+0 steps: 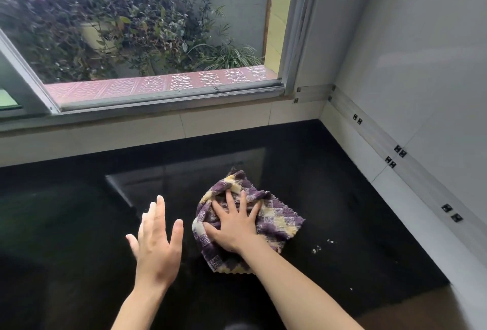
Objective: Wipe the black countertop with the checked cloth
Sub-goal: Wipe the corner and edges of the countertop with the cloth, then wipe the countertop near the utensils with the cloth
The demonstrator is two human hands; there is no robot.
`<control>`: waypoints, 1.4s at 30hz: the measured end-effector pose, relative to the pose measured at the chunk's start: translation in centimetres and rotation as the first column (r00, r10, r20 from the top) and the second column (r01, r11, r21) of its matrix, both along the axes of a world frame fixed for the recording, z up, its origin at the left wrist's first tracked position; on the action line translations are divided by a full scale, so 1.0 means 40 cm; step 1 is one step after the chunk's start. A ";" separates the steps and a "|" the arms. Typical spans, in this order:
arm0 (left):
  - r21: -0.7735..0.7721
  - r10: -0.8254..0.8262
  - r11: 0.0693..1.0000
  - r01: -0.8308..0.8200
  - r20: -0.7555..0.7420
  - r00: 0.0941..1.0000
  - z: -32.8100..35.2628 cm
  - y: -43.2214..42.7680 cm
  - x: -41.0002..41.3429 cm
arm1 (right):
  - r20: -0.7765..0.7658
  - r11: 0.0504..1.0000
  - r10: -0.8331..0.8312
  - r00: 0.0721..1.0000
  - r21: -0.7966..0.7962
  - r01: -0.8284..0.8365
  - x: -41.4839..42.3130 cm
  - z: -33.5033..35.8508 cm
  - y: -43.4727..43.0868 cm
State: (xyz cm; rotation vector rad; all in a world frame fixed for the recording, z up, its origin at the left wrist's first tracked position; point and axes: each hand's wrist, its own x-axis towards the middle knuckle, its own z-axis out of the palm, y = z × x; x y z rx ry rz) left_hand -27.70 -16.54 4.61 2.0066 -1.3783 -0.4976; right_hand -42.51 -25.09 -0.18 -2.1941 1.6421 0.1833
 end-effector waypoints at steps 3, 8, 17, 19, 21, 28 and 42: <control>0.010 -0.020 1.000 0.020 -0.018 1.000 -0.012 0.010 0.003 | 0.048 0.997 0.071 0.996 0.018 -0.072 0.047 0.000 0.018; 0.020 -0.087 0.996 0.088 -0.046 0.995 -0.024 0.017 -0.031 | 0.385 0.994 -0.078 0.920 0.095 0.044 0.066 0.031 0.000; 0.174 -0.410 0.911 0.374 0.265 0.873 -0.081 -0.068 -0.162 | 0.730 0.917 -0.293 0.617 0.031 0.398 -0.054 0.066 -0.033; 0.216 -0.488 0.873 0.438 0.344 0.802 -0.093 -0.096 -0.187 | 0.752 0.895 -0.303 0.585 0.013 0.447 -0.073 0.062 -0.034; 0.272 -0.535 0.845 0.461 0.396 0.747 -0.105 -0.118 -0.195 | 0.770 0.877 -0.310 0.558 0.005 0.480 -0.088 0.056 -0.030; 0.474 -0.561 0.801 0.365 0.384 0.733 -0.144 -0.139 -0.166 | 0.736 0.885 -0.286 0.614 -0.042 0.463 -0.101 0.055 -0.022; 0.495 -0.215 0.869 0.012 0.356 0.910 -0.128 -0.110 0.139 | 0.695 0.947 -0.189 0.693 -0.057 0.315 0.011 0.056 0.009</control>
